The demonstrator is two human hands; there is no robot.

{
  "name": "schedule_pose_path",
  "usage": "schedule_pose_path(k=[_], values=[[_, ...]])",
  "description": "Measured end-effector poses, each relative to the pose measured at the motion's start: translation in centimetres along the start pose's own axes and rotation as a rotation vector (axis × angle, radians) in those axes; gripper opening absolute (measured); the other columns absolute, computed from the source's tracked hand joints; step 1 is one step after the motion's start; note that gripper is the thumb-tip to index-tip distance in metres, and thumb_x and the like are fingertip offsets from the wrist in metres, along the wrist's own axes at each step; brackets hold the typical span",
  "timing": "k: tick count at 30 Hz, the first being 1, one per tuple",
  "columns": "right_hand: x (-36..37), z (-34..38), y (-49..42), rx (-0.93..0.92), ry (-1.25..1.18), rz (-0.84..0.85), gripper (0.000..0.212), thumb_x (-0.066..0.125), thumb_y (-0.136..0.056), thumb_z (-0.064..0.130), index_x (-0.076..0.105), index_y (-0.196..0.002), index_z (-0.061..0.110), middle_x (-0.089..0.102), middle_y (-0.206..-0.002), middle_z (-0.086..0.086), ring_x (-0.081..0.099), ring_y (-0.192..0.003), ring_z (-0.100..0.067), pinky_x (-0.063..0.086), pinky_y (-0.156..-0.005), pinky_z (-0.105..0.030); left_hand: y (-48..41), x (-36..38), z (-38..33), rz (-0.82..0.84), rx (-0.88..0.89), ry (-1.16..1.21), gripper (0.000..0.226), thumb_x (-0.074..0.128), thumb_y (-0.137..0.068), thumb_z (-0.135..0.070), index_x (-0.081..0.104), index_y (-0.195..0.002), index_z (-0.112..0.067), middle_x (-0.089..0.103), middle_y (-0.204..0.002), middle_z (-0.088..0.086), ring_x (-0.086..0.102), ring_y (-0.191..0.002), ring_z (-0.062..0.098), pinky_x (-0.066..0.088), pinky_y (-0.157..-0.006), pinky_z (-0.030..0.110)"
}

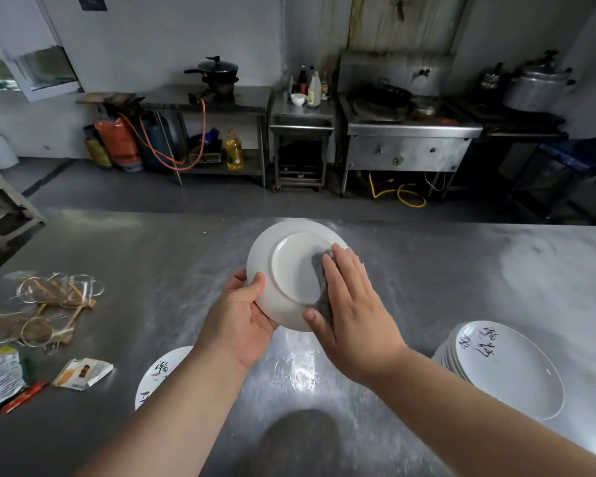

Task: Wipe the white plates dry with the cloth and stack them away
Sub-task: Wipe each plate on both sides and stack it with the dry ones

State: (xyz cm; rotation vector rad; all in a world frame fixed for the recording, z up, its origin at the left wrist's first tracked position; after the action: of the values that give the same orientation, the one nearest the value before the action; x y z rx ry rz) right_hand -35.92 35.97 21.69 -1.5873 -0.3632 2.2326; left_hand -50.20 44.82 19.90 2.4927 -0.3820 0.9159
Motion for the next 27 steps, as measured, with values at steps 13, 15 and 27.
schedule_pose_path(k=[13, 15, 27], values=[[-2.8, 3.2, -2.7, -0.279, -0.002, 0.041, 0.09, 0.03, -0.102, 0.068, 0.025, -0.164, 0.003, 0.005, -0.175, -0.012, -0.004, -0.162, -0.032, 0.012, -0.13, -0.052, 1.0, 3.1, 0.5, 0.143, 0.0, -0.227, 0.019, 0.054, -0.102, 0.0, 0.058, -0.111, -0.016, 0.076, -0.095, 0.011, 0.074, -0.073, 0.022, 0.056, -0.055, 0.032], [-2.8, 4.5, -1.4, -0.483, 0.026, 0.065, 0.087, 0.033, -0.101, 0.065, 0.033, -0.161, 0.002, 0.017, -0.173, -0.014, 0.005, -0.161, -0.035, 0.015, -0.13, -0.052, 1.4, 3.5, 0.3, 0.181, 0.013, -0.261, 0.028, 0.05, -0.101, 0.007, 0.059, -0.106, -0.019, 0.078, -0.096, 0.011, 0.074, -0.078, 0.023, 0.058, -0.068, 0.036], [-6.2, -0.7, -5.4, -0.105, -0.043, -0.07, 0.05, 0.042, -0.108, 0.036, 0.049, -0.149, 0.008, 0.045, -0.156, -0.008, 0.042, -0.144, -0.028, 0.034, -0.121, -0.041, 2.1, 4.4, 1.2, 0.24, 0.048, -0.459, 0.017, 0.053, -0.104, -0.002, 0.06, -0.115, -0.013, 0.076, -0.101, 0.016, 0.07, -0.084, 0.03, 0.053, -0.07, 0.039]])
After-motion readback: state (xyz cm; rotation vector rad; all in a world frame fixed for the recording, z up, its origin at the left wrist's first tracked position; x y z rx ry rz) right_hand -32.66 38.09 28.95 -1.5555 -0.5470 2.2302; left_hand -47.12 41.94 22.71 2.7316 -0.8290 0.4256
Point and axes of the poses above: each hand's wrist, its own y-axis away from the middle knuckle, its own x-axis out of the palm, z = x × y, the point moved 7 cm from there along -y, towards the middle knuckle
